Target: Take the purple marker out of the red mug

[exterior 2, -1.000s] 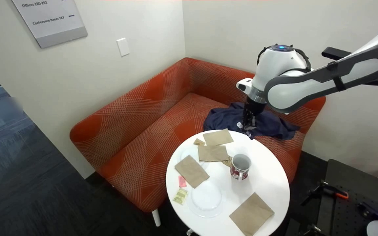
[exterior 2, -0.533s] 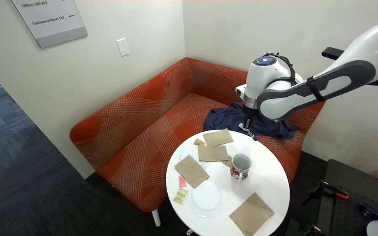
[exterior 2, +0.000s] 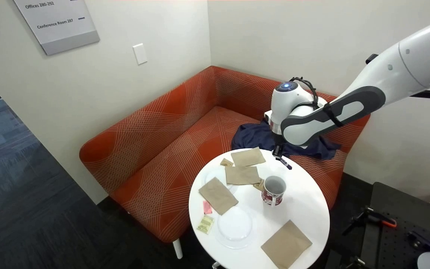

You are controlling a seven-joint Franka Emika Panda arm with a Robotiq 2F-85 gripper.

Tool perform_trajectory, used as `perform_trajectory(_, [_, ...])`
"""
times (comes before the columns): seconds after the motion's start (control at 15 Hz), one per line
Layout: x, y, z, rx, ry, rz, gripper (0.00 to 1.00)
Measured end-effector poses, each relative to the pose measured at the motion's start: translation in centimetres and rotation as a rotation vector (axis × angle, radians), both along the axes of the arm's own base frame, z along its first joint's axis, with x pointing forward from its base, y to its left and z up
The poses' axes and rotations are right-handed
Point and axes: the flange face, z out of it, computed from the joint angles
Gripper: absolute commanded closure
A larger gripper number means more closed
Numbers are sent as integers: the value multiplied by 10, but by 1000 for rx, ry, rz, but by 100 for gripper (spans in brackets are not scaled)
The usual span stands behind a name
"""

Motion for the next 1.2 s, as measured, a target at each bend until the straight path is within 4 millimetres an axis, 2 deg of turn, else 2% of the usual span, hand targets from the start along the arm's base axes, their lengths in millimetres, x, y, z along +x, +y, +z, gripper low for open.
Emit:
perform_trajectory(0.47, [6, -22, -53, -8, 76, -29, 95])
perform_trajectory(0.73, [7, -35, -75, -11, 112, -48, 95])
perform_trajectory(1.2, [9, -45, -107, -8, 171, -61, 95])
